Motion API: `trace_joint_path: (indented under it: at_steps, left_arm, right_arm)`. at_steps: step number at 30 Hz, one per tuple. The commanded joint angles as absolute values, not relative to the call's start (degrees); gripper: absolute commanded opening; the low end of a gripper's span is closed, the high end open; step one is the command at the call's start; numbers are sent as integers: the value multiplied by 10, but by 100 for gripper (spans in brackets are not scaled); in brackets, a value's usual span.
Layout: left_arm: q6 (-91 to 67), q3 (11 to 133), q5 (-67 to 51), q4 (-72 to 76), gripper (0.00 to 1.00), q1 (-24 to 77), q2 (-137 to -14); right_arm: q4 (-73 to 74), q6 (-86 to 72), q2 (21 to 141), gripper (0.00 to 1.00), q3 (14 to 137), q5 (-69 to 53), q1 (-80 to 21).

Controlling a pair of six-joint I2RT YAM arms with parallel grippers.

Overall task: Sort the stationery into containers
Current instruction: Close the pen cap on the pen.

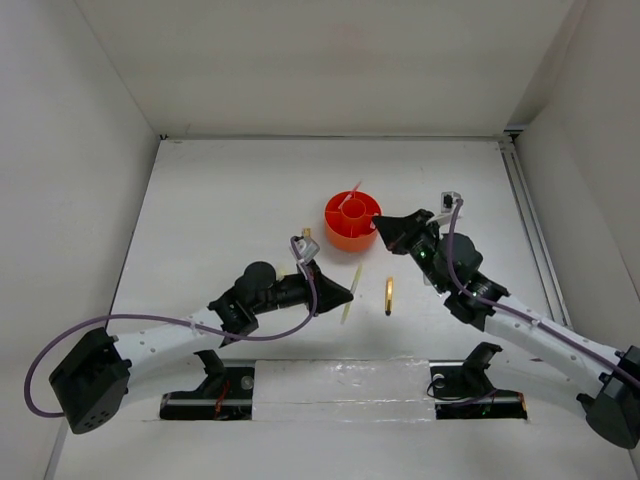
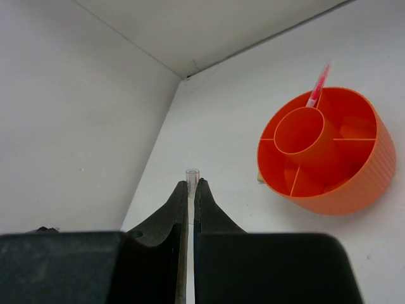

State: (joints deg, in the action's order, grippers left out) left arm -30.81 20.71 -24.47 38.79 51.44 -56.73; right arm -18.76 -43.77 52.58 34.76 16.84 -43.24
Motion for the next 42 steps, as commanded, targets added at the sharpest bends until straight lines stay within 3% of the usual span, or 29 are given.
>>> trace_joint_path:
  at_steps: [1, 42]
  left_arm:
    - [-291, 238, -279, 437, 0, 518, -567]
    - [-273, 254, -248, 407, 0, 512, -589]
  right_arm:
    - [-239, -437, 519, 0, 334, 153, -427]
    - [-264, -453, 446, 0, 257, 85, -468]
